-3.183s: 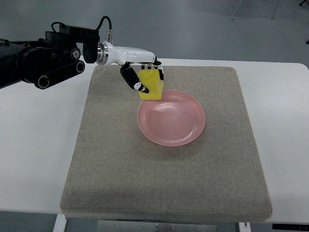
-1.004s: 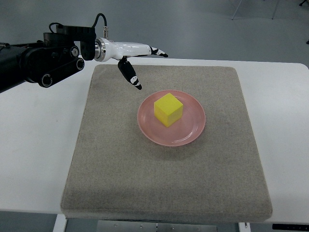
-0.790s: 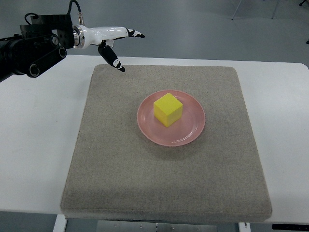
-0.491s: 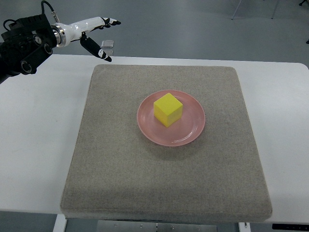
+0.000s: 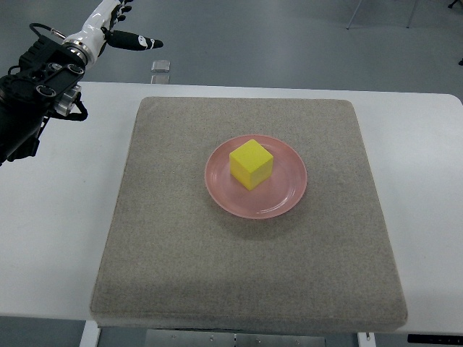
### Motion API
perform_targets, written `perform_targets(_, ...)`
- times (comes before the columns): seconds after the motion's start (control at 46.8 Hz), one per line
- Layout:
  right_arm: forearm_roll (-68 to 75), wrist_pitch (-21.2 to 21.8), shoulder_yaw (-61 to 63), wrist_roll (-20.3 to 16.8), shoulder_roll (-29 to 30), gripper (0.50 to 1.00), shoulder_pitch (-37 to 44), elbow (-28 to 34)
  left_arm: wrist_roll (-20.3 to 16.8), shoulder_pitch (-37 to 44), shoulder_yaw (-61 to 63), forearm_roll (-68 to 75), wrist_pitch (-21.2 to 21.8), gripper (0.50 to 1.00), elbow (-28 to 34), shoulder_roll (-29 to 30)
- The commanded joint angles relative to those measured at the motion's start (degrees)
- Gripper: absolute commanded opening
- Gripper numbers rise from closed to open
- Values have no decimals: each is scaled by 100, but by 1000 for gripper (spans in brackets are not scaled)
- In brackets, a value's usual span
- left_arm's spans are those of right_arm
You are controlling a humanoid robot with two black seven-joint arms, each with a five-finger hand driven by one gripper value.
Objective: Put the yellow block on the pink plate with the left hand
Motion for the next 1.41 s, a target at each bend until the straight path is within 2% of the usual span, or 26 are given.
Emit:
perform_targets(0.0,8,6,0,0,0,924,0,-1,429,-8,-77,-625,167,992,-9,-34)
perform_targets(0.064,0,7,0,0,0,924,0,-1,588,-8,-138,-951,211,992,-9,-86)
perform_targets(0.235,-1,6,0,0,0,924,0,-1,580,167,-743,-1084,62,992,-53,-95)
perform_targets(0.342,-1,-2,0,0,0,924,0,-1,545,457,-1684,-1040,-412,992,-62,-104)
perform_targets(0.406,8,-2,0,0,0,924,0,-1,361,545,-2045,-1022,-851,994,-62,-95)
perform_targets(0.47,-1,6,0,0,0,924,0,-1,-17,633,-2282,-1040,-1326,992,-62,-95)
perform_targets(0.577,-1,-2,0,9,0,924,0,-1,-378,695,-2599,-1084,-1713,992,-62,-95)
perform_targets(0.748,-1,6,0,0,0,924,0,-1,-440,783,-3232,-1075,-1749,992,-70,-104)
perform_targets(1.388,0,6,0,0,0,924,0,-1,-440,836,-3197,-1040,-1679,992,-35,-104)
